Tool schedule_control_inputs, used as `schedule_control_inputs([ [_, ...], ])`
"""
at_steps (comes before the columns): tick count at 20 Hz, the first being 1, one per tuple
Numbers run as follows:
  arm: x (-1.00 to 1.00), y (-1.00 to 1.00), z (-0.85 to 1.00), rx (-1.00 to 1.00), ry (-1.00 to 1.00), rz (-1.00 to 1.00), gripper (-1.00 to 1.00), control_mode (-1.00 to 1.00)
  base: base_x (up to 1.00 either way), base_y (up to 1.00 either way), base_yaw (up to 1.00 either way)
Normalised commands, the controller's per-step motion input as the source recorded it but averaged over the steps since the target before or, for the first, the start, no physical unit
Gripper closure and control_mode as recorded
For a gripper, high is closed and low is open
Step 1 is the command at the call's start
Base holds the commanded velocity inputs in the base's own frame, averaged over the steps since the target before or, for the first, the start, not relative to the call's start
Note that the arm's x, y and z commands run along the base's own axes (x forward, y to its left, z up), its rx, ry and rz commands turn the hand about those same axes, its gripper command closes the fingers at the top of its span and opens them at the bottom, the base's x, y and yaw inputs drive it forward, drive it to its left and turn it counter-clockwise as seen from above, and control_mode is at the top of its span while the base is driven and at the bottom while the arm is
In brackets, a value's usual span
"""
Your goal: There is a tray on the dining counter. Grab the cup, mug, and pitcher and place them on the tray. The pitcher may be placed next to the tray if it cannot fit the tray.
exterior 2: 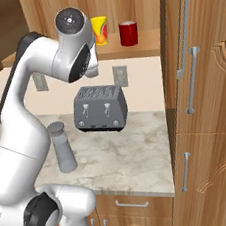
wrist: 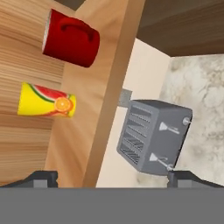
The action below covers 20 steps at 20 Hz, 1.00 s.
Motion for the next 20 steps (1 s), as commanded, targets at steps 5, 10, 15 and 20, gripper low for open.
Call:
schedule_control_inputs([
  [5,0.19,-0.18,0.22,0.04,-0.07,-0.03,-1.0,-1.0,0.0,0.0,0.0],
  [10,0.14,-0.08,0.18,0.02,-0.08,-0.01,-1.0,-1.0,0.0,0.0,0.0],
  [15,0.23,0.0,0.08,0.0,-0.04,0.0,-1.0,-1.0,0.0,0.0,0.0],
  [20,0.2,0.0,0.0,0.0,-0.01,0.0,-1.0,-1.0,0.0,0.0,0.0],
])
